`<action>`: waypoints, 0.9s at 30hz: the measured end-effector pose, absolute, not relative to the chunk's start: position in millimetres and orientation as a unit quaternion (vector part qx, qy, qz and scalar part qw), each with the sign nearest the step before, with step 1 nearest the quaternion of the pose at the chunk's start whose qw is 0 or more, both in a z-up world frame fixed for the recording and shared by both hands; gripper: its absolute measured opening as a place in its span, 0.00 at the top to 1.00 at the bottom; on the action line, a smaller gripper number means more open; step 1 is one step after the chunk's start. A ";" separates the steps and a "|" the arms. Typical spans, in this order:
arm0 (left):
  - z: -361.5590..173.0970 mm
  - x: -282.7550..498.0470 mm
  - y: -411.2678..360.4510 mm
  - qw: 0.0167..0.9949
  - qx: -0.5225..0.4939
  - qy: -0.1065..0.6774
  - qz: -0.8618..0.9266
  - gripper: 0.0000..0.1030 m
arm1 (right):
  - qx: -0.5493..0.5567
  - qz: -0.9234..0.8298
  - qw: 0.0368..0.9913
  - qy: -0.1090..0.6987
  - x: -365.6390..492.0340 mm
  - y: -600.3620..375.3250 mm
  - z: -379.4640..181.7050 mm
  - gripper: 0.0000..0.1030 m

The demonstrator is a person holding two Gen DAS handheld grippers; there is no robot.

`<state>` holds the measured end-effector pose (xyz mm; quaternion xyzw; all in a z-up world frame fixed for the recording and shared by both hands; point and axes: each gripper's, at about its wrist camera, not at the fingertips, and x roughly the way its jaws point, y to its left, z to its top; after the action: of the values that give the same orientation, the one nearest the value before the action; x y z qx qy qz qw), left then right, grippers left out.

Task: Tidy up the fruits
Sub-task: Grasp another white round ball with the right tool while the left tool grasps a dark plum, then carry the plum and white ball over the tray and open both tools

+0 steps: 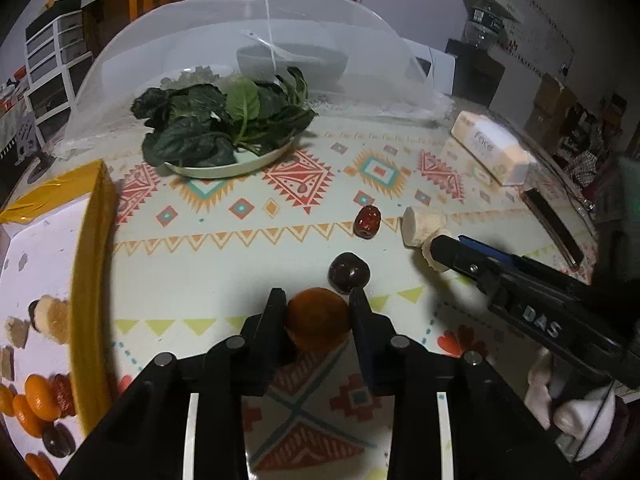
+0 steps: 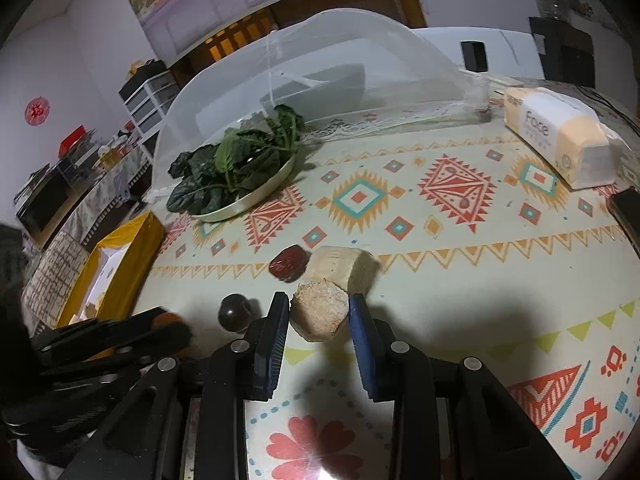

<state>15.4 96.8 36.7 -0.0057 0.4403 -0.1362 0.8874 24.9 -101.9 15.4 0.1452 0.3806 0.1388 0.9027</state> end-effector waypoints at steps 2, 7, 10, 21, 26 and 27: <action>42.6 11.4 106.5 0.889 -0.017 0.438 -0.132 0.69 | 0.150 0.130 0.904 0.379 24.7 -105.3 15.5 0.68; 46.3 8.9 131.6 0.886 -0.050 0.443 -0.124 0.69 | 0.163 0.128 0.902 0.379 24.5 -109.6 15.9 0.68; 42.4 11.9 135.9 0.884 -0.062 0.445 -0.128 0.68 | 0.164 0.131 0.900 0.381 24.8 -108.5 15.4 0.68; 19.1 28.4 119.1 0.882 -0.024 0.456 -0.117 0.47 | 0.166 0.143 0.894 0.390 26.3 -106.1 13.3 0.68; 8.2 27.5 103.9 0.879 0.016 0.458 -0.135 0.49 | 0.167 0.147 0.892 0.393 26.4 -104.8 12.7 0.68; 5.9 25.9 99.6 0.879 0.027 0.457 -0.135 0.53 | 0.168 0.146 0.892 0.393 26.8 -104.9 12.6 0.68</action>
<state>25.9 99.6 5.9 0.0268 0.4573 -0.1354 0.8785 26.8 -104.9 12.6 0.1677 0.3932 0.1461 0.8922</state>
